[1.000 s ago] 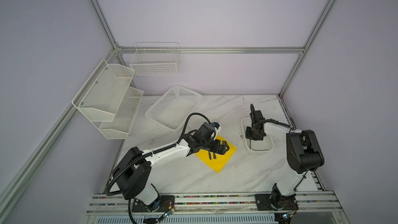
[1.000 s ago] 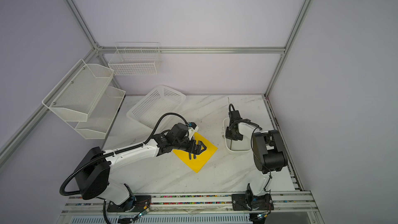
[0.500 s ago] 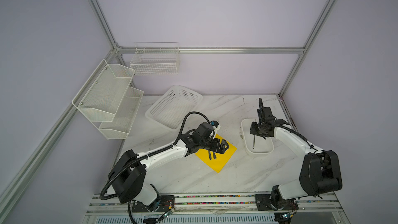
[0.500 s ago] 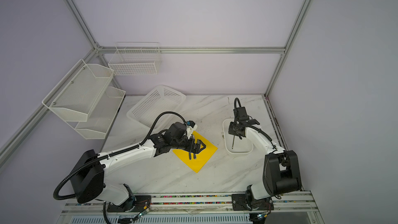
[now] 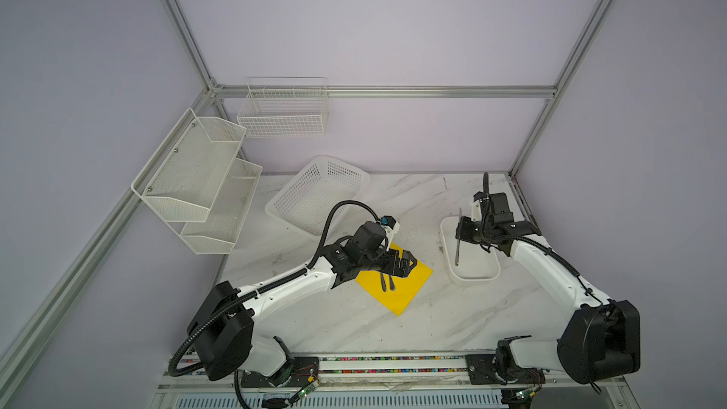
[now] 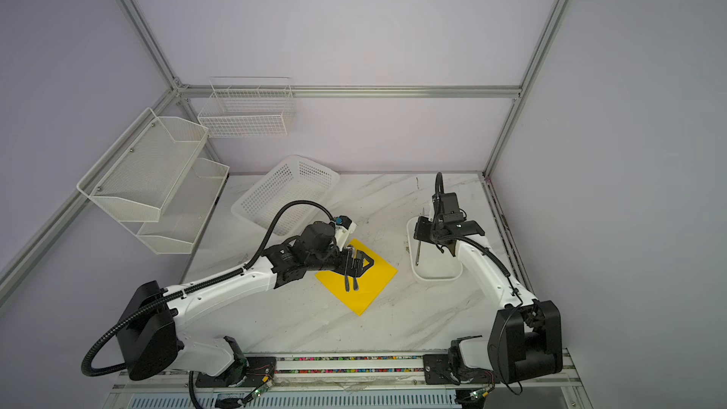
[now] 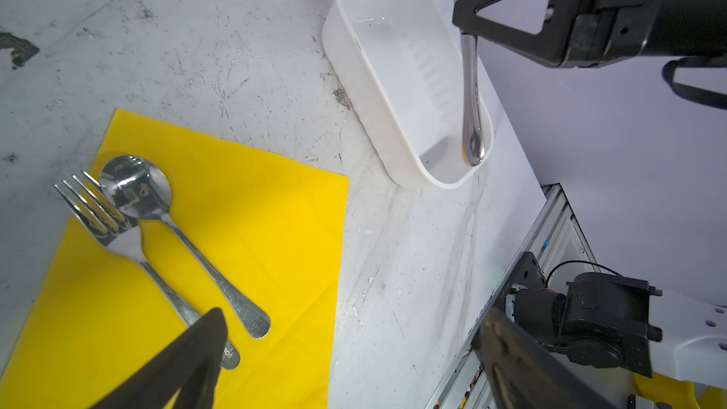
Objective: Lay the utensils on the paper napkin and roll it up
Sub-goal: 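Lift the knife upright out of the white tray with the right gripper, then carry the knife over the napkin beside the spoon with the right gripper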
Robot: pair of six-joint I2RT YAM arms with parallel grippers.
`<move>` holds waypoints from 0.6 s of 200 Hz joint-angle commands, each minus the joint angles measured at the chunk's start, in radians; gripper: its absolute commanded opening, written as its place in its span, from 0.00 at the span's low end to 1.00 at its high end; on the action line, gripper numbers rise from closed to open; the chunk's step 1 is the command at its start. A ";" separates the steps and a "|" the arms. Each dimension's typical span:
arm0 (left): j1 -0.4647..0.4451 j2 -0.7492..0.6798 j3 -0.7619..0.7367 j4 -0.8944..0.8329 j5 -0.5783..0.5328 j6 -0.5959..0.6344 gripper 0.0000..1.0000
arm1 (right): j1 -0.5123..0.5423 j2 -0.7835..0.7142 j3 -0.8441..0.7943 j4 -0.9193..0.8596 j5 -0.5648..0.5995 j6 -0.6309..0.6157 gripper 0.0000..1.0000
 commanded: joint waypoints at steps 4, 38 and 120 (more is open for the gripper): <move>-0.004 -0.064 -0.059 0.047 -0.034 -0.009 1.00 | 0.007 -0.022 0.007 0.040 -0.098 0.023 0.00; 0.000 -0.093 -0.070 0.061 -0.057 0.008 1.00 | 0.008 -0.040 -0.002 0.057 -0.155 0.060 0.00; 0.009 -0.085 -0.054 0.130 -0.075 -0.024 1.00 | 0.046 -0.120 -0.041 0.043 -0.228 0.109 0.00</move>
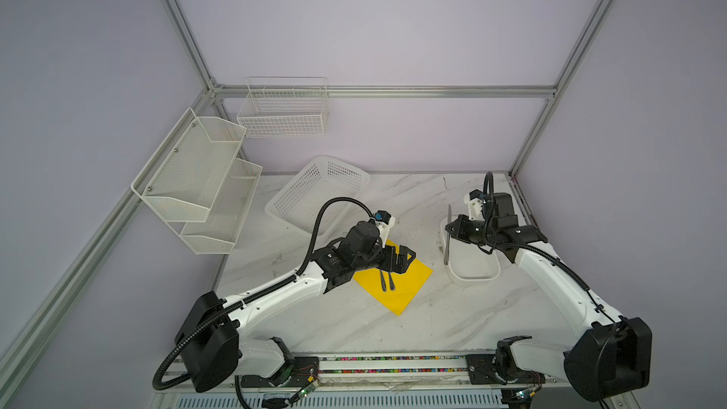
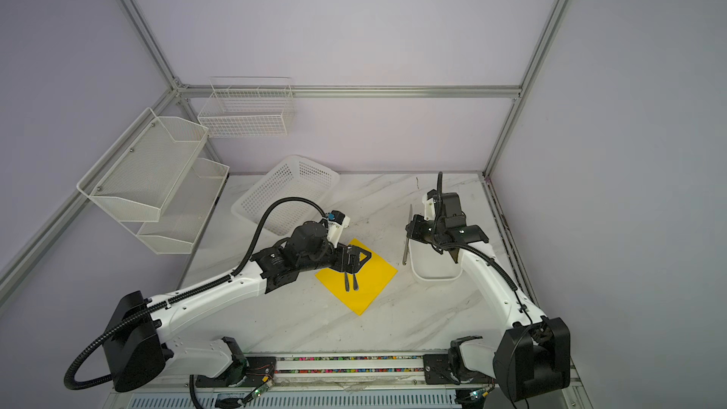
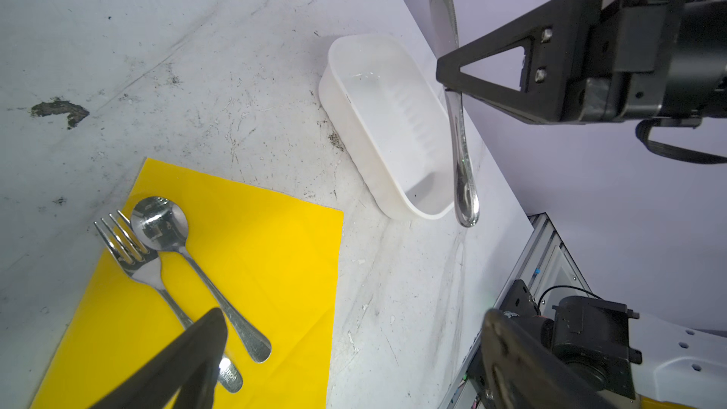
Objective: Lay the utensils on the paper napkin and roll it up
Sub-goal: 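Carry the knife over the napkin beside the spoon with the right gripper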
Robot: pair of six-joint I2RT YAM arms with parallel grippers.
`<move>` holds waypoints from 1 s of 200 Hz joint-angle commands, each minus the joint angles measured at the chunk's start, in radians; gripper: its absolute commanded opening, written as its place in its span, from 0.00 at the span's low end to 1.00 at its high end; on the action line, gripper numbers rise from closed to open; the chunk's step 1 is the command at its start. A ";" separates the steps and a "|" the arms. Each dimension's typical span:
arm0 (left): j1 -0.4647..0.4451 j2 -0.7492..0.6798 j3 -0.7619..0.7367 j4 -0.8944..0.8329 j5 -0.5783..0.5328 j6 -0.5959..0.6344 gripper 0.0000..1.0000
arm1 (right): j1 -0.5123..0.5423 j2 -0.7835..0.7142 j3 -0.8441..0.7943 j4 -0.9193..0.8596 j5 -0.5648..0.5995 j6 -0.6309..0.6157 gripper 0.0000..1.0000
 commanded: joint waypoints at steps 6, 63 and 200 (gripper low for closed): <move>0.009 -0.022 -0.022 0.058 -0.021 -0.024 1.00 | 0.017 -0.028 -0.026 0.009 -0.037 0.019 0.00; 0.008 -0.061 -0.047 0.038 -0.068 -0.034 1.00 | 0.083 -0.004 -0.036 0.039 -0.051 0.042 0.00; 0.045 -0.171 -0.130 -0.122 -0.188 -0.150 1.00 | 0.271 0.319 -0.013 0.223 -0.080 0.075 0.00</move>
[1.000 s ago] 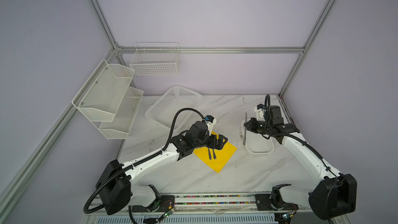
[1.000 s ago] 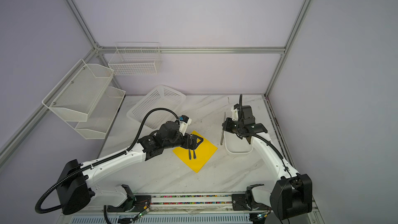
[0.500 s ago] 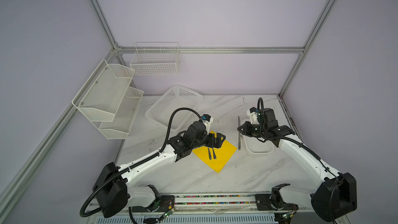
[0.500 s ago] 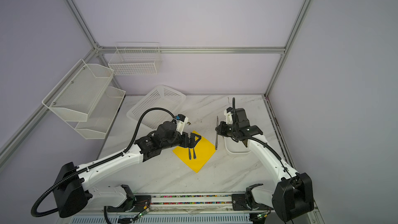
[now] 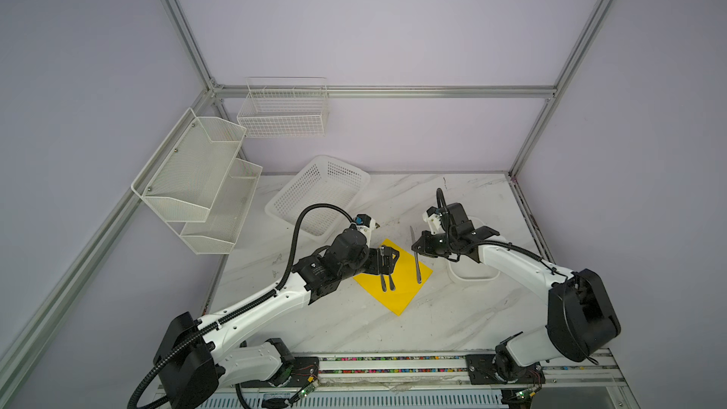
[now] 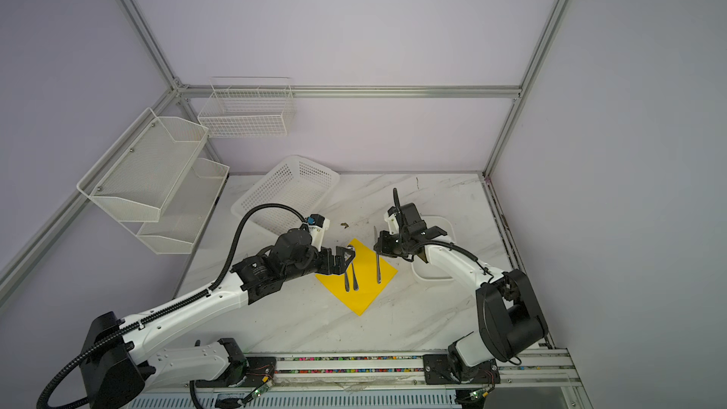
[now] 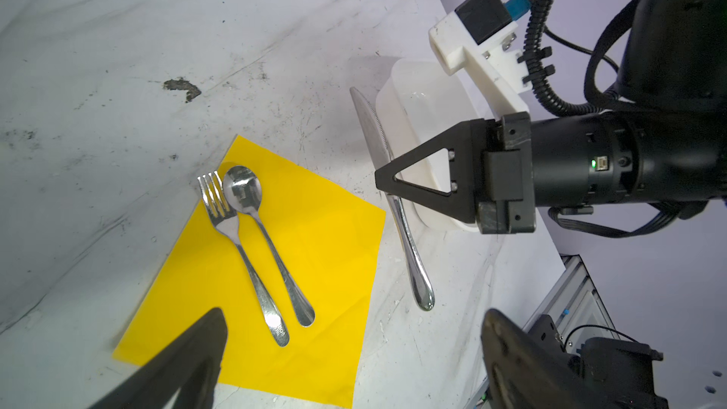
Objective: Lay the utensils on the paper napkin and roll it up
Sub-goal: 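Carry the knife over the napkin beside the spoon with the right gripper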
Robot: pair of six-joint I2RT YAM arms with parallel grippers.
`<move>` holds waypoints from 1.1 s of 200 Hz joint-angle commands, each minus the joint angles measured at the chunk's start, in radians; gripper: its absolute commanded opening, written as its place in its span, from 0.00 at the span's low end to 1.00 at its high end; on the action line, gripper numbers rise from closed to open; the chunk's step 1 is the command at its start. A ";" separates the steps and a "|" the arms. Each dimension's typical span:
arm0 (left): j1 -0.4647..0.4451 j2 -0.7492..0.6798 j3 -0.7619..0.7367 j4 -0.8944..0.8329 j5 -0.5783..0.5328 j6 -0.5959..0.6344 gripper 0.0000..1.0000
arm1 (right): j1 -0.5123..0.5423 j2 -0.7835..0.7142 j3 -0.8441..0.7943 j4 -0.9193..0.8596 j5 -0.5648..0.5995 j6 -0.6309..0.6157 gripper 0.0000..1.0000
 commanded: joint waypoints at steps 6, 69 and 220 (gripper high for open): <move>0.030 -0.018 -0.039 -0.039 -0.042 -0.084 1.00 | 0.026 0.063 0.023 0.080 -0.023 0.014 0.00; 0.067 -0.041 -0.077 -0.054 -0.020 -0.103 1.00 | 0.071 0.177 0.031 0.151 -0.021 0.048 0.00; 0.081 -0.111 -0.124 -0.070 -0.025 -0.095 1.00 | 0.107 0.302 0.056 0.257 -0.030 0.108 0.00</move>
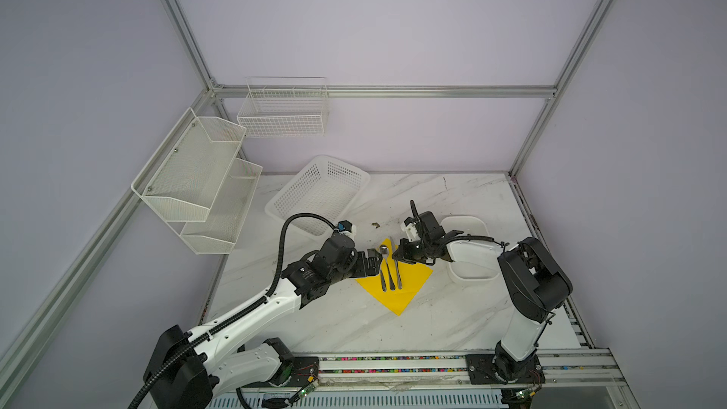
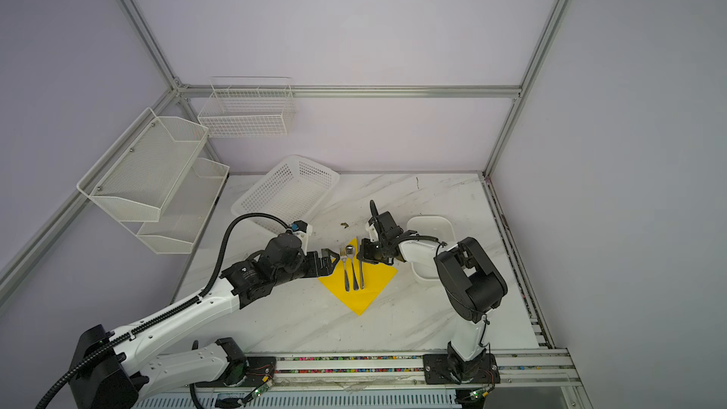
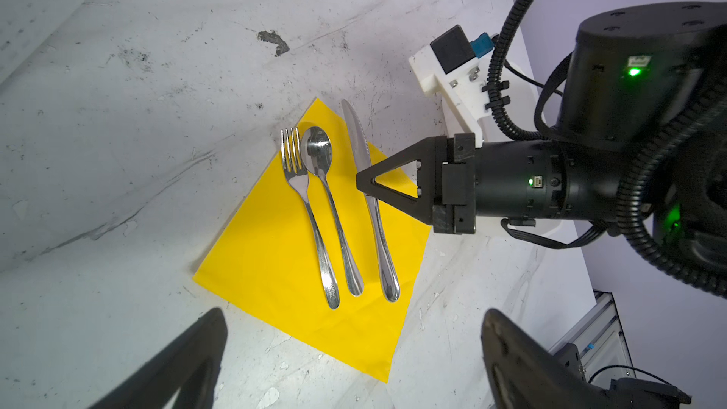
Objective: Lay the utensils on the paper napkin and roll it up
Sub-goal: 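Carry the knife over the napkin beside the spoon with the right gripper, then lower the knife flat beside the spoon and open the right gripper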
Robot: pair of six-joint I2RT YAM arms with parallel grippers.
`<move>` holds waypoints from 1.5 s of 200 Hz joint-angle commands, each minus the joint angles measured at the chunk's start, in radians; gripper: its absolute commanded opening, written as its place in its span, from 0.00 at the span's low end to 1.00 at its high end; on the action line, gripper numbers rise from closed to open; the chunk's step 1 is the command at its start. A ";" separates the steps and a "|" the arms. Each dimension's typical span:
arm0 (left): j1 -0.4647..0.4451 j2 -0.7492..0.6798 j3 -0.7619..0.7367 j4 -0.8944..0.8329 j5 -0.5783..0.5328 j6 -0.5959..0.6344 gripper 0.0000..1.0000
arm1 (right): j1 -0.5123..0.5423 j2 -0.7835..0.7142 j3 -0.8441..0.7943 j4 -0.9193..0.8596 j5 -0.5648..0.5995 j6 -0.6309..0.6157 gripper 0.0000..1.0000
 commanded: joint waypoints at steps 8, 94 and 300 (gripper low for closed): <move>0.011 -0.029 -0.039 0.015 -0.008 -0.005 1.00 | 0.011 0.023 0.031 0.032 0.002 0.022 0.00; 0.019 -0.027 -0.039 0.012 -0.004 0.003 1.00 | 0.011 0.082 0.059 0.003 0.043 -0.004 0.00; 0.029 -0.024 -0.044 0.019 0.011 0.006 1.00 | 0.011 0.074 0.079 -0.133 0.104 -0.027 0.14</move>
